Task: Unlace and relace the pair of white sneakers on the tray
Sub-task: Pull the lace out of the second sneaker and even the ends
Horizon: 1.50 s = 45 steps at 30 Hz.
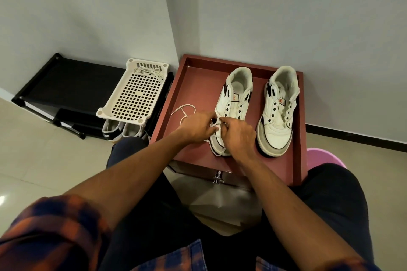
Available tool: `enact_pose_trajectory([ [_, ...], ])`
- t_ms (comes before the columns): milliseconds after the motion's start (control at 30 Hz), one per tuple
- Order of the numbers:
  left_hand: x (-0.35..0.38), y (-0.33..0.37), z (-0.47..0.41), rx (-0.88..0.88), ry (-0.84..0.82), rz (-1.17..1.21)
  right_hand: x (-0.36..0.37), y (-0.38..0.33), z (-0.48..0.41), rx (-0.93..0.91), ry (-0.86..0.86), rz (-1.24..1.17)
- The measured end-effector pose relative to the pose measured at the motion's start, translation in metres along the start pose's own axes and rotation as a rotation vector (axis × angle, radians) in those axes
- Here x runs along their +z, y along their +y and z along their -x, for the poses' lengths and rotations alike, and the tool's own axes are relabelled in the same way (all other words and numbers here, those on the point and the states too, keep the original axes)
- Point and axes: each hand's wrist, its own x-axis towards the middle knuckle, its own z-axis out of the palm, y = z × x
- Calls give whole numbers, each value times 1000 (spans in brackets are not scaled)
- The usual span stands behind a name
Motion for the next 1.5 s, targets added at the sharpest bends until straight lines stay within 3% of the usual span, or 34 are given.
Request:
enact_pose_trajectory([
  [167, 9, 12, 0, 18, 126, -84, -1, 0, 0, 8, -21, 35],
  [367, -16, 2, 2, 47, -5, 32, -1, 1, 0, -13, 9, 43],
  [500, -57, -15, 2, 139, 3, -62, -5, 5, -7, 10, 15, 56],
  [867, -91, -37, 21, 145, 57, -89, -5, 7, -12, 0, 9, 1],
  [1000, -89, -34, 10, 77, 176, 31, -1, 18, 1, -26, 65, -78],
  [1067, -82, -32, 6, 58, 182, 121, 5, 25, 16, 5, 24, -188],
  [1167, -72, -24, 2, 59, 135, 153, 8, 21, 32, 64, -46, -162],
  [1267, -66, -17, 3, 55, 148, 174, 6, 15, 36, -28, -96, 4],
  [1500, -71, -24, 6, -29, 204, 348, -18, 30, 33, -297, -229, 78],
])
